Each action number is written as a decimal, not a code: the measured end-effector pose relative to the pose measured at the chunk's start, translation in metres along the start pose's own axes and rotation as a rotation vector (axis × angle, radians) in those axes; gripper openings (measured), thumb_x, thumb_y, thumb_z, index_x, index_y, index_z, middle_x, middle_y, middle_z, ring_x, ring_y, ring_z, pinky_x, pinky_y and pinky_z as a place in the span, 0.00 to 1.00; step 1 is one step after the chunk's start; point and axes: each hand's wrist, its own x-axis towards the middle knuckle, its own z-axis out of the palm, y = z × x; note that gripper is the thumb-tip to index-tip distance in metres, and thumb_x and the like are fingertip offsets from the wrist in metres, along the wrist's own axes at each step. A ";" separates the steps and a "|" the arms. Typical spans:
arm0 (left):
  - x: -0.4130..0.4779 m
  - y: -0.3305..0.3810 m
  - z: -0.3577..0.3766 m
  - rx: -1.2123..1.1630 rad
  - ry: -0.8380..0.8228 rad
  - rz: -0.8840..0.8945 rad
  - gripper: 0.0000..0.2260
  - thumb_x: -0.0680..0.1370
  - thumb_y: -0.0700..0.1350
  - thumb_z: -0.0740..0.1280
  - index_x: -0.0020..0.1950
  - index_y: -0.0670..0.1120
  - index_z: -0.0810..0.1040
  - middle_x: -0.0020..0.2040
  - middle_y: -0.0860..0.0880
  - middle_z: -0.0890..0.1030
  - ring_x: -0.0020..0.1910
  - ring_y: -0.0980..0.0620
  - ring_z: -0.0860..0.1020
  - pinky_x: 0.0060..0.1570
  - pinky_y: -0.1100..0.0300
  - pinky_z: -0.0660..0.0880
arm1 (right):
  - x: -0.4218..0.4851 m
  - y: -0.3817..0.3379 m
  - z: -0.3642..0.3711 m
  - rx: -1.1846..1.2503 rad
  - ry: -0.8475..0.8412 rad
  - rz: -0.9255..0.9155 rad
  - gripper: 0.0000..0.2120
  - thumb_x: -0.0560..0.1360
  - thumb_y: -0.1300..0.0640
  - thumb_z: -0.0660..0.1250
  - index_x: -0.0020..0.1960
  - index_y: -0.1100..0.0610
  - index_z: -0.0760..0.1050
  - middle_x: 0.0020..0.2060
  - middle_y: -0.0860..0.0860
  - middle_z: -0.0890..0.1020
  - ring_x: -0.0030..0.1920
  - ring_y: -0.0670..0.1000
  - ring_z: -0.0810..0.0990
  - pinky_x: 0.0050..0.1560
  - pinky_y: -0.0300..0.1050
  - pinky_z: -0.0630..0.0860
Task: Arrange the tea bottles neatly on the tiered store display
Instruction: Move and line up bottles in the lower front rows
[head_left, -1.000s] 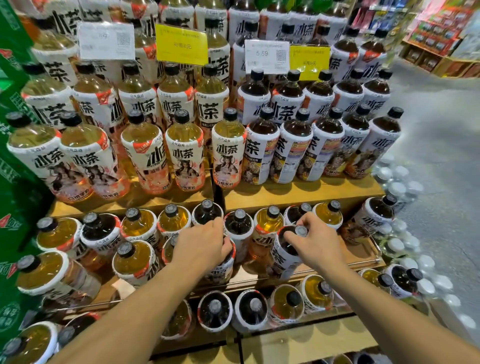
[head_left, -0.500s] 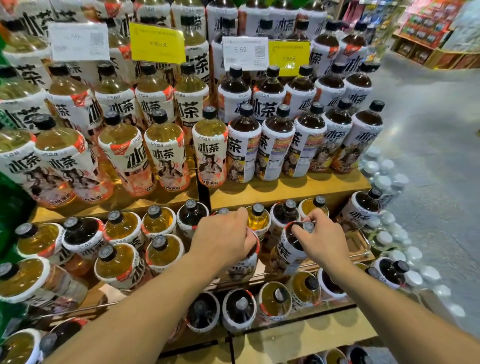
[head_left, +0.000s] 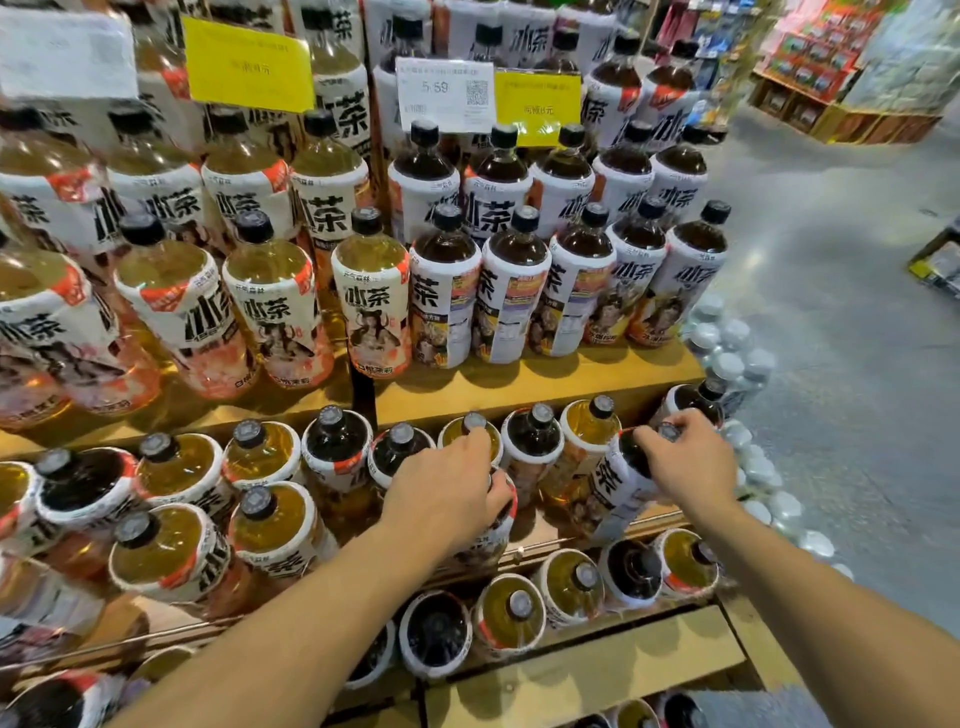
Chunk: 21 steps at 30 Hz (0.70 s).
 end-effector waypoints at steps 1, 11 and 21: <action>0.001 0.000 0.001 0.000 -0.001 0.002 0.11 0.80 0.56 0.57 0.47 0.49 0.65 0.39 0.52 0.74 0.37 0.46 0.77 0.35 0.52 0.73 | 0.007 0.002 -0.001 -0.016 0.016 0.013 0.12 0.73 0.47 0.71 0.46 0.53 0.72 0.34 0.53 0.79 0.35 0.53 0.76 0.31 0.46 0.66; 0.001 0.000 0.006 -0.013 -0.045 -0.015 0.10 0.80 0.55 0.58 0.47 0.50 0.64 0.39 0.53 0.71 0.34 0.48 0.72 0.34 0.53 0.68 | 0.052 0.018 -0.004 -0.059 0.115 0.066 0.14 0.73 0.46 0.70 0.49 0.55 0.73 0.42 0.56 0.80 0.45 0.59 0.75 0.43 0.50 0.70; -0.003 -0.008 0.001 0.016 -0.042 -0.050 0.10 0.80 0.56 0.57 0.47 0.50 0.63 0.39 0.53 0.73 0.34 0.49 0.74 0.32 0.55 0.68 | 0.077 0.018 0.021 -0.142 -0.051 0.040 0.20 0.77 0.43 0.69 0.59 0.56 0.72 0.52 0.59 0.81 0.49 0.62 0.79 0.45 0.51 0.73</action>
